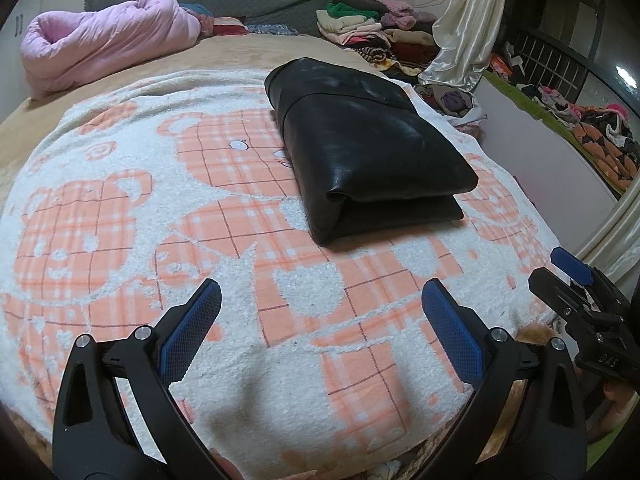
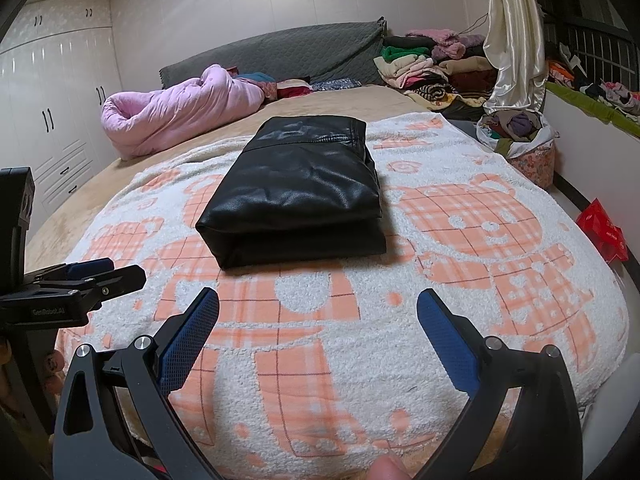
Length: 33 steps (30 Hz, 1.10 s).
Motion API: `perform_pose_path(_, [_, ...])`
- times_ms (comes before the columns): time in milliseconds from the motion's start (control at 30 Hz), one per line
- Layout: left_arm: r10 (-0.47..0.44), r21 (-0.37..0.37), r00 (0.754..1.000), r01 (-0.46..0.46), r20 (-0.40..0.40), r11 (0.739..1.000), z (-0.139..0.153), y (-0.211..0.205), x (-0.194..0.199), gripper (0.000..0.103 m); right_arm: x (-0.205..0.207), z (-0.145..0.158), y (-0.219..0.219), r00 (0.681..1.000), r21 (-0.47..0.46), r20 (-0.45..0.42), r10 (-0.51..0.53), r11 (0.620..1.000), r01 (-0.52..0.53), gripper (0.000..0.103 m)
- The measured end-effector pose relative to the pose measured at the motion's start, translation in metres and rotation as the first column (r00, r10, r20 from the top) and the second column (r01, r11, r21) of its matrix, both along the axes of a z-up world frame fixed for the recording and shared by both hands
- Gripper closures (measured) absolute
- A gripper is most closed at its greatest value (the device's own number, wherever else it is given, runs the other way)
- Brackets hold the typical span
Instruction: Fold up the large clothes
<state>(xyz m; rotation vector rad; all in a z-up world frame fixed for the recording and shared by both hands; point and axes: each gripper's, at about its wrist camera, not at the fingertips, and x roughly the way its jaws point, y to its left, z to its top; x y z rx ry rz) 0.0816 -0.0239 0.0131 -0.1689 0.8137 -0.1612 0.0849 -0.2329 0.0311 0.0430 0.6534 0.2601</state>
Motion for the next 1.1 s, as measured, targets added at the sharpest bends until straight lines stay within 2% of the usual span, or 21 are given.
perform_pose_path(967, [0.002, 0.012, 1.0, -0.002, -0.002, 1.0, -0.0006, 0.0019, -0.0026, 0.009, -0.0053, 0.0005, -0.0009, 1.0, -0.007, 0.002, -0.006, 1.0, 0.006, 0.004])
perform_pose_path(1100, [0.013, 0.045, 1.0, -0.012, -0.011, 0.999, -0.0026, -0.0003, -0.0021, 0.009, -0.0071, 0.0012, -0.0027, 1.0, -0.008, 0.005, -0.01, 1.0, 0.01, 0.004])
